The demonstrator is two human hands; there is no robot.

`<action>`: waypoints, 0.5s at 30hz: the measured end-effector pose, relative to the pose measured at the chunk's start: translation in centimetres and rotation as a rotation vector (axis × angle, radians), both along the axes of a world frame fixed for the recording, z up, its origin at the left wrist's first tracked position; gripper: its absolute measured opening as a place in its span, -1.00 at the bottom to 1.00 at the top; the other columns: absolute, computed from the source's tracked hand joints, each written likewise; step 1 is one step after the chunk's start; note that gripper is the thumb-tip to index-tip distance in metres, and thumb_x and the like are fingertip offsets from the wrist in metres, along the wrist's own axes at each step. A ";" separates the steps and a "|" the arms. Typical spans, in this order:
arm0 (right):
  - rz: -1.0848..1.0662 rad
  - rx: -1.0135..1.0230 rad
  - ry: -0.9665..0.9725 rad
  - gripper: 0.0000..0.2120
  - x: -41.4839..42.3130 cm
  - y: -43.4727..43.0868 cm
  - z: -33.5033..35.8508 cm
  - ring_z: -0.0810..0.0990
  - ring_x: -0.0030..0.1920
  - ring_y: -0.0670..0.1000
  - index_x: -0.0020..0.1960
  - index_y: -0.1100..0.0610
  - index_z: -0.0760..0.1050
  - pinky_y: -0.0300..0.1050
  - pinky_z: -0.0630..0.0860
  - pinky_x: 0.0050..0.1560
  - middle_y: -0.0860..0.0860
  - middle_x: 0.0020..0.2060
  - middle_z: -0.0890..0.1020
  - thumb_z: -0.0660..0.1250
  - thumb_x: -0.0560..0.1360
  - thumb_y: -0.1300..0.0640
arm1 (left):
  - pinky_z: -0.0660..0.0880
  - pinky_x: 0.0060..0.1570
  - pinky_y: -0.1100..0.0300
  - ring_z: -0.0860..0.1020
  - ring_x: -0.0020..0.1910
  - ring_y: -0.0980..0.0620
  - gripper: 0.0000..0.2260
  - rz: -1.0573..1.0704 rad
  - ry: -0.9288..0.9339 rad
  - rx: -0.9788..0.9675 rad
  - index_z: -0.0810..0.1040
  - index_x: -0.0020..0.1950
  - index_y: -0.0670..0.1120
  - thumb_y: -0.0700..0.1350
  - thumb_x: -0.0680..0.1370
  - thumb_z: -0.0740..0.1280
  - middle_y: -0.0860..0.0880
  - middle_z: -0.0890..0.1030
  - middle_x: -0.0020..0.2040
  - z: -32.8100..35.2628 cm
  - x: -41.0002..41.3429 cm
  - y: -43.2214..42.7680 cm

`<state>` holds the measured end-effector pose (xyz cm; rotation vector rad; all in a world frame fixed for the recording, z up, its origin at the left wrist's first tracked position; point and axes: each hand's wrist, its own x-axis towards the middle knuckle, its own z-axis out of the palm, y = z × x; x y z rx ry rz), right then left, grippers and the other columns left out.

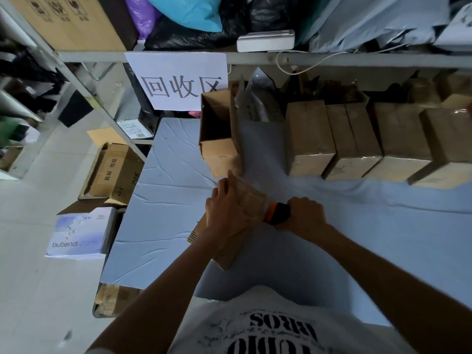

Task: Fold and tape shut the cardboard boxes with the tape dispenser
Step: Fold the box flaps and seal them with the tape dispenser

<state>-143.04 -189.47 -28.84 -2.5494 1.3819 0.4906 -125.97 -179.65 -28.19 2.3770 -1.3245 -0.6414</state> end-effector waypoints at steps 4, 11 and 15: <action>-0.085 -0.086 -0.134 -0.39 -0.7 1.2 -1.9 0.62 -0.16 -0.01 0.18 0.03 0.44 -0.18 0.46 -0.23 0.00 -0.10 0.64 0.38 0.31 -0.35 | 0.13 0.44 -0.08 0.18 0.46 -0.11 -0.08 -0.039 -0.067 -0.002 -0.10 0.56 -0.06 0.23 0.43 0.39 -0.07 0.14 0.51 0.6 -0.3 0.1; -0.139 -0.141 -0.177 -0.42 -2.2 0.0 -3.1 0.48 0.20 0.13 0.41 0.22 0.23 -0.02 0.40 0.24 0.17 0.21 0.48 0.33 0.52 -0.01 | 0.20 0.41 -0.19 0.21 0.46 -0.15 -0.05 -0.041 0.006 0.034 -0.14 0.56 -0.04 0.27 0.42 0.38 -0.06 0.14 0.52 0.4 1.1 0.0; -0.100 -0.106 -0.128 -0.43 -3.0 1.3 -4.6 0.33 0.35 0.15 0.50 0.31 -0.01 -0.03 0.26 0.40 0.23 0.36 0.32 0.17 0.58 0.27 | 0.22 0.40 -0.20 0.21 0.46 -0.15 0.02 -0.036 -0.013 0.051 -0.19 0.55 0.00 0.32 0.37 0.39 -0.05 0.13 0.52 0.2 1.2 0.1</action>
